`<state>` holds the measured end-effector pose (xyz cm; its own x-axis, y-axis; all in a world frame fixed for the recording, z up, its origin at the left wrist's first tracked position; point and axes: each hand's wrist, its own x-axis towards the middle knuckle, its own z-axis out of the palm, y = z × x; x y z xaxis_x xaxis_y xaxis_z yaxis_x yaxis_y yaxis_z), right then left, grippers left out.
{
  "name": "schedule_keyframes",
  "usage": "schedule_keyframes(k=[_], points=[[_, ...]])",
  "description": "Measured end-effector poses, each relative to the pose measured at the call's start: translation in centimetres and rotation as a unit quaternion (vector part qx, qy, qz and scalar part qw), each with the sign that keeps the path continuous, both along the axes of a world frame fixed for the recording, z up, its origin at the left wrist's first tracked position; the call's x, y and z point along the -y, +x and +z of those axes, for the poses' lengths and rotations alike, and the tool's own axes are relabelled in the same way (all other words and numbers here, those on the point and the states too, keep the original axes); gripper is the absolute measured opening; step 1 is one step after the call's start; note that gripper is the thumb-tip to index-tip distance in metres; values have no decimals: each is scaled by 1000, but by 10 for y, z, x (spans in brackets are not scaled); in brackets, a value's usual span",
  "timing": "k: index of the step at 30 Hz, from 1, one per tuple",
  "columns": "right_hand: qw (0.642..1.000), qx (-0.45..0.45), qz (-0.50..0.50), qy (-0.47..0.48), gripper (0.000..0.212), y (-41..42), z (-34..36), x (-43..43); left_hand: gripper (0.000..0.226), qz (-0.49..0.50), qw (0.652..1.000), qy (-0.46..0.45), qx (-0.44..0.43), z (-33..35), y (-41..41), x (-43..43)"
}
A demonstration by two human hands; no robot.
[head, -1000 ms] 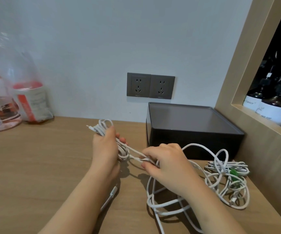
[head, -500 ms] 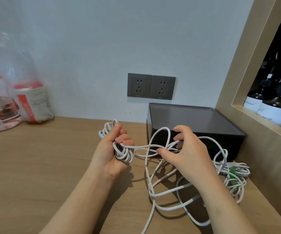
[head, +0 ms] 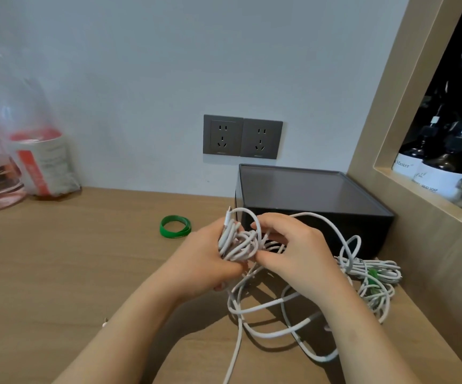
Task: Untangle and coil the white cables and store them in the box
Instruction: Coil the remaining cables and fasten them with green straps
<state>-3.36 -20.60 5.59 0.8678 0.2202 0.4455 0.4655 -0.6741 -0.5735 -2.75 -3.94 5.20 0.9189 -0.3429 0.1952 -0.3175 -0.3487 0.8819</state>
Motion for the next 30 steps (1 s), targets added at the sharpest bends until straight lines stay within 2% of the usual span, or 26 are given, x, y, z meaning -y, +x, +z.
schedule_keyframes(k=[2,5,8,9,13,15,17,19,22,26,30], points=[[999,-31,22,30,22,1,2,4,23,17,999,-46,-13,0,2,-2],[995,-39,33,86,33,1,4,3,18,30,989,-135,-53,0,6,-6],[977,4,-19,214,33,2,-2,-2,16,17,970,-216,-109,0,7,-6],[973,0,-37,226,29,2,-2,-4,16,13,966,-230,-120,-1,7,-6],[993,-93,-31,68,19,3,-5,-8,16,-5,966,-231,-113,0,8,-8],[993,-110,-10,47,17,3,-6,-9,25,-22,959,-251,-126,2,7,-10],[994,-100,3,44,11,2,-4,-9,36,-20,955,-265,-129,3,6,-11],[993,-98,10,69,14,1,-2,-8,39,-1,952,-278,-128,2,8,-12],[986,-93,29,135,18,0,-1,-10,25,16,961,-253,-113,0,9,-12],[974,-100,17,204,6,-1,-2,-18,16,-17,976,-195,-92,1,5,-8],[986,-34,-37,162,6,-1,-2,-20,19,-23,983,-165,-83,2,3,-6]])
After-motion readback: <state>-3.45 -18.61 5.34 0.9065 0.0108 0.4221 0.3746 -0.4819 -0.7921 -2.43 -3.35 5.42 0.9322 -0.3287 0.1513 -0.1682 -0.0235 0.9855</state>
